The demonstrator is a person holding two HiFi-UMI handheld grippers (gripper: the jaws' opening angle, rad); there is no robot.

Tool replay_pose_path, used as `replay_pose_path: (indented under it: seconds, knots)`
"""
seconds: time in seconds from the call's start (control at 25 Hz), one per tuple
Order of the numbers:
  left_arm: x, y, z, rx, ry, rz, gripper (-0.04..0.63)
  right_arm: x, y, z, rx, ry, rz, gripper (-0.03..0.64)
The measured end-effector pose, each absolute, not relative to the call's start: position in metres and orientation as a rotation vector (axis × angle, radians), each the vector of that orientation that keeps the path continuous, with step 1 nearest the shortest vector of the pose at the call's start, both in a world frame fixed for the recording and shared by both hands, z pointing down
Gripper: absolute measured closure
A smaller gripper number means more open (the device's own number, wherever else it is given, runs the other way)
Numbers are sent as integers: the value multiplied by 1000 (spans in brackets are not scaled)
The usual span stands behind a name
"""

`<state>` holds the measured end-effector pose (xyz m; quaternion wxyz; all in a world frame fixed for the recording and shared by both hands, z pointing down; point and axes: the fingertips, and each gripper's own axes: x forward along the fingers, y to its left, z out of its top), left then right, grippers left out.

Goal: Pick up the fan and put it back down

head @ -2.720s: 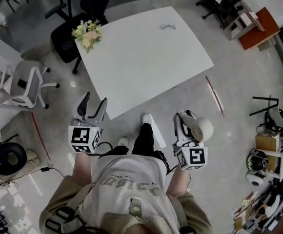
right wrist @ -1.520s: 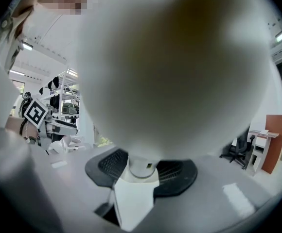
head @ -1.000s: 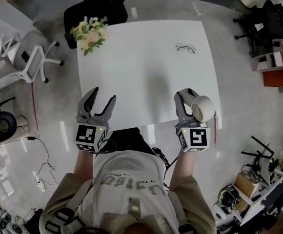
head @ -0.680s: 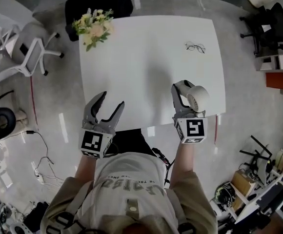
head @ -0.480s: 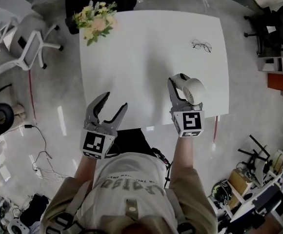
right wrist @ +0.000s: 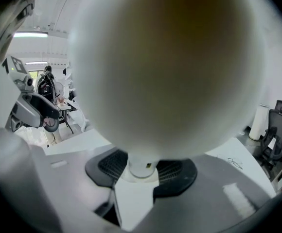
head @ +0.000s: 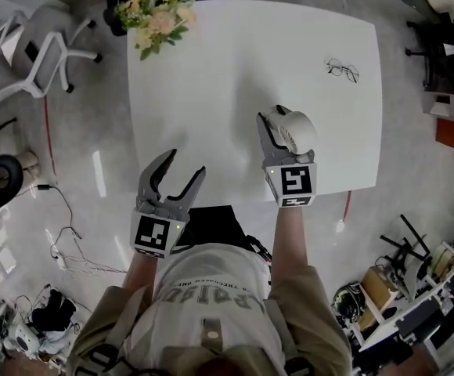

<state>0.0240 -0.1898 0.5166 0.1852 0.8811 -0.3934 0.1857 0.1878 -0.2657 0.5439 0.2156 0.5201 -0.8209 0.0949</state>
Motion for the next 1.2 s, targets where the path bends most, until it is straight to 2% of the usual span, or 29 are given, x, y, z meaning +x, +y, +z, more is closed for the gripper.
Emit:
replay_pose_path:
  seconds: [0.64,1.2]
  knots:
    - [3,-208,544,2449,-1174,559,322,157,-280,616,1244,-2262,254,454]
    - [-1,-224,542,2434,-1218,490,322,142,-281,641,1190,-2249,281,454]
